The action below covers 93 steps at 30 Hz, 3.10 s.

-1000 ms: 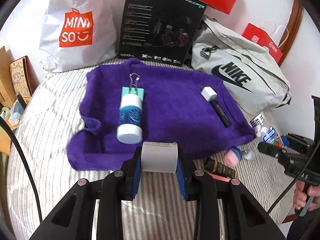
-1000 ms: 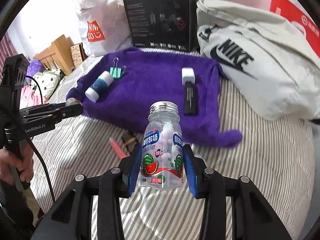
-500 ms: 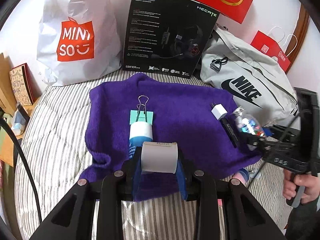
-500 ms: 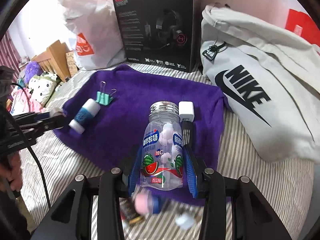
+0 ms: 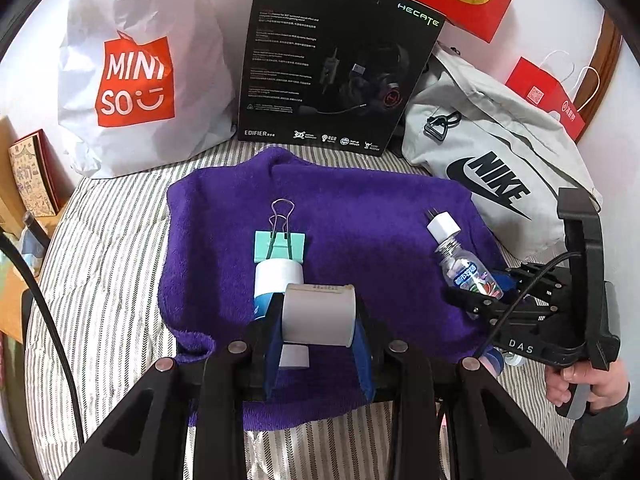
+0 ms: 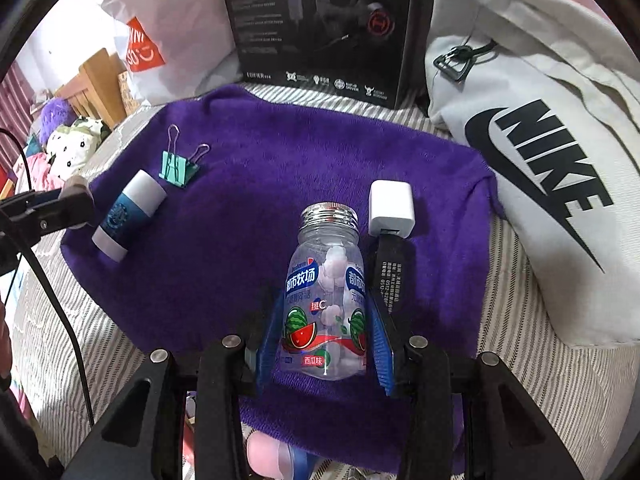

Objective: Organize rigid objects
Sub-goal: 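Carry the white roll with the left gripper while the right carries the candy bottle over the towel, then open the left gripper to set down the roll while the right releases the candy bottle, then grasp the pink pen on the bed with the left gripper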

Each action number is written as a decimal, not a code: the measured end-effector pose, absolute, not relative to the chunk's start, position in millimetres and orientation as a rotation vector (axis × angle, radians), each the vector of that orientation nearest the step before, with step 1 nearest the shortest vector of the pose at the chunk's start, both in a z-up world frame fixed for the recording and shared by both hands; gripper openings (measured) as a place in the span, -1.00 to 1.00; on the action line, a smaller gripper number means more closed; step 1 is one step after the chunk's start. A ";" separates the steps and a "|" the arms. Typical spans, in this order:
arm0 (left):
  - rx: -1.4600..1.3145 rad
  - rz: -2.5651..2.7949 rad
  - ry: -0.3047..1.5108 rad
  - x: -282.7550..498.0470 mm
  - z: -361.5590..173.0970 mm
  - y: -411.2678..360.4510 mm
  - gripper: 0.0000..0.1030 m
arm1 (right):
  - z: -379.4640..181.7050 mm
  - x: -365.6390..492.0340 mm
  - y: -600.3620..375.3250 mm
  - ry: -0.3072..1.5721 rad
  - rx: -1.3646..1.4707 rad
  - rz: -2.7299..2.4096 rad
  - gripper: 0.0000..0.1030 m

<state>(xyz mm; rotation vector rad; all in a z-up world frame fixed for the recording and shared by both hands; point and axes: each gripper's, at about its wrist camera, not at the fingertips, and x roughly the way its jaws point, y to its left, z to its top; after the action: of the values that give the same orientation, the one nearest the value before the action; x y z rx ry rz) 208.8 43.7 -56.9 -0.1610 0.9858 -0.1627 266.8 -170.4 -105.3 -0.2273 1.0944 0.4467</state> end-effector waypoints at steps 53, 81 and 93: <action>-0.002 -0.117 1.078 285.3 -115.9 -12.2 -0.42 | -72.9 228.9 -231.1 1.067 -0.157 0.399 0.07; 0.041 -0.116 1.109 269.2 -107.6 -21.9 0.12 | -53.8 197.6 -245.2 1.042 -0.151 0.365 0.07; 0.016 -0.153 1.023 206.1 -54.6 -32.5 0.12 | -42.8 162.2 -255.4 1.018 -0.125 0.336 0.07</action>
<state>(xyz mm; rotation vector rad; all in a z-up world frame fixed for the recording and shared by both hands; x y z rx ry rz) 206.1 -32.5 -54.6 0.0160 1.0233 -0.1526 162.2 -255.4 -42.8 -0.1254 1.0178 0.3357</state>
